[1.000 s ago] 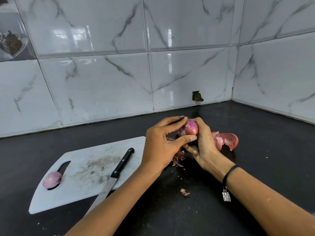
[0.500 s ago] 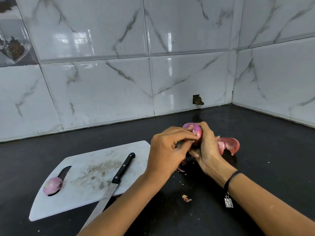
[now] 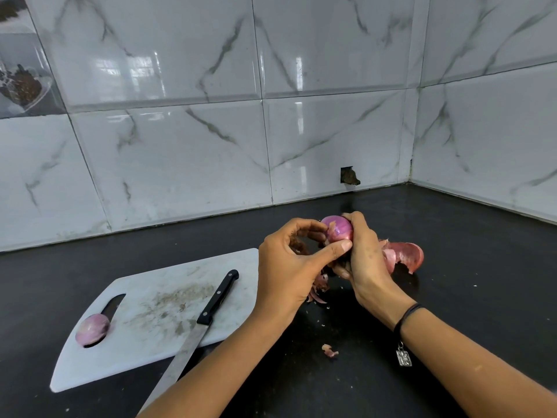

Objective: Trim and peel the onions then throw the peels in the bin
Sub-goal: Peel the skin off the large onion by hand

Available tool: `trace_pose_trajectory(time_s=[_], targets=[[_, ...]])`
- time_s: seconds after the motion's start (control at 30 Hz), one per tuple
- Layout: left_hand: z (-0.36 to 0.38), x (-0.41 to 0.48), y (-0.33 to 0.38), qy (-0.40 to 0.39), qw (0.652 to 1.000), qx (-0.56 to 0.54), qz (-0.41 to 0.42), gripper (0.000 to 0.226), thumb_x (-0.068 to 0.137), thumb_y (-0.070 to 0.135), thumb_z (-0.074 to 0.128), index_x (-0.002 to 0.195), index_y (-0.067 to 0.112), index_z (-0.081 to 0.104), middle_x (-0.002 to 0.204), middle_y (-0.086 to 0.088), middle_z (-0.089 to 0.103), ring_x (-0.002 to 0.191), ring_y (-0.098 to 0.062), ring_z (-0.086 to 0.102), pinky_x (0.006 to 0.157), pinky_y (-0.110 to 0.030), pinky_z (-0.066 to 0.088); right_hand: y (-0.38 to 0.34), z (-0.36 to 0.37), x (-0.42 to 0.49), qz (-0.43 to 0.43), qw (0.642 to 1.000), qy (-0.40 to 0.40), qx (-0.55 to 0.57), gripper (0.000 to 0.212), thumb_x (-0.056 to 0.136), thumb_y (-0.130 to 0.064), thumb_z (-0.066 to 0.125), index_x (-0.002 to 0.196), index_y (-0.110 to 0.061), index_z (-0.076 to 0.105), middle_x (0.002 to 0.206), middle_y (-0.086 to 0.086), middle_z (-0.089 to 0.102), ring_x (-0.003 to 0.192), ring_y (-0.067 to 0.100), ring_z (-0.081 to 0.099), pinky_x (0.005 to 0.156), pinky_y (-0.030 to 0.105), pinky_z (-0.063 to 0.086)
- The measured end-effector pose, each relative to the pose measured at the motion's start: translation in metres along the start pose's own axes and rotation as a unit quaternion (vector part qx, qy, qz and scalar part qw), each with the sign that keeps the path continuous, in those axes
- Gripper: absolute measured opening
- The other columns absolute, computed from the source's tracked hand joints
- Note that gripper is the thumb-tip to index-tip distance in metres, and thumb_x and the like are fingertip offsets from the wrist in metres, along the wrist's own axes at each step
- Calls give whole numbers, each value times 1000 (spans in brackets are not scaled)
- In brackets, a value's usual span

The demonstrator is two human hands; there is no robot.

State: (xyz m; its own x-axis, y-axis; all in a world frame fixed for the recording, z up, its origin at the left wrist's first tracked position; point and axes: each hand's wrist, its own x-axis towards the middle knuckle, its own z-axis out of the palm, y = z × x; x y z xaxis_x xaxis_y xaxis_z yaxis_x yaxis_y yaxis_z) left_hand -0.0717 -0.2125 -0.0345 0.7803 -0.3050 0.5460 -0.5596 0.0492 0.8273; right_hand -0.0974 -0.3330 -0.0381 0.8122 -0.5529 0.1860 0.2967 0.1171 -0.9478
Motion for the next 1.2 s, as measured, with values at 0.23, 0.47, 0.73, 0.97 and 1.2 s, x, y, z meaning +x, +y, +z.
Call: trace_pose_trajectory(time_s=[0.23, 0.47, 0.73, 0.97, 1.2], targets=[[0, 1, -3, -6, 1000, -17, -2, 30, 68, 32, 94, 92, 27, 77, 88, 10, 76, 74, -8, 68, 71, -37, 62, 5, -1, 2, -7, 1000, 0, -14, 53, 106, -38, 30, 90, -5, 67, 56, 8, 47, 36, 16, 30, 37, 26, 20], [4, -2, -7, -7, 1000, -23, 2, 15, 73, 30, 91, 81, 24, 80, 88, 6, 74, 70, -20, 69, 58, -26, 57, 7, -1, 4, -13, 1000, 13, -21, 50, 105, -41, 34, 91, -1, 61, 51, 0, 44, 38, 15, 37, 37, 25, 25], [0, 2, -6, -12, 999, -39, -29, 31, 75, 36, 89, 100, 32, 70, 98, 11, 72, 85, -18, 68, 62, -31, 60, 7, 0, 6, 1, 1000, 2, -14, 54, 104, -52, 38, 109, -5, 65, 58, -2, 56, 39, 8, 47, 38, 23, 35], [-5, 13, -15, -51, 992, -97, -66, 32, 89, 42, 76, 119, 37, 70, 115, 10, 72, 111, -12, 69, 92, -32, 59, 4, 5, 0, 4, 998, -58, -13, 57, 98, -56, 54, 117, -3, 58, 74, 5, 59, 45, 6, 50, 38, 16, 35], [-15, 23, -17, -52, 990, -122, -57, 25, 102, 38, 56, 115, 27, 74, 111, 7, 76, 111, -8, 68, 98, -28, 53, -3, 4, -1, 56, 991, -50, 113, 54, 91, -40, 68, 125, -1, 56, 92, 12, 69, 55, 14, 62, 44, 20, 41]])
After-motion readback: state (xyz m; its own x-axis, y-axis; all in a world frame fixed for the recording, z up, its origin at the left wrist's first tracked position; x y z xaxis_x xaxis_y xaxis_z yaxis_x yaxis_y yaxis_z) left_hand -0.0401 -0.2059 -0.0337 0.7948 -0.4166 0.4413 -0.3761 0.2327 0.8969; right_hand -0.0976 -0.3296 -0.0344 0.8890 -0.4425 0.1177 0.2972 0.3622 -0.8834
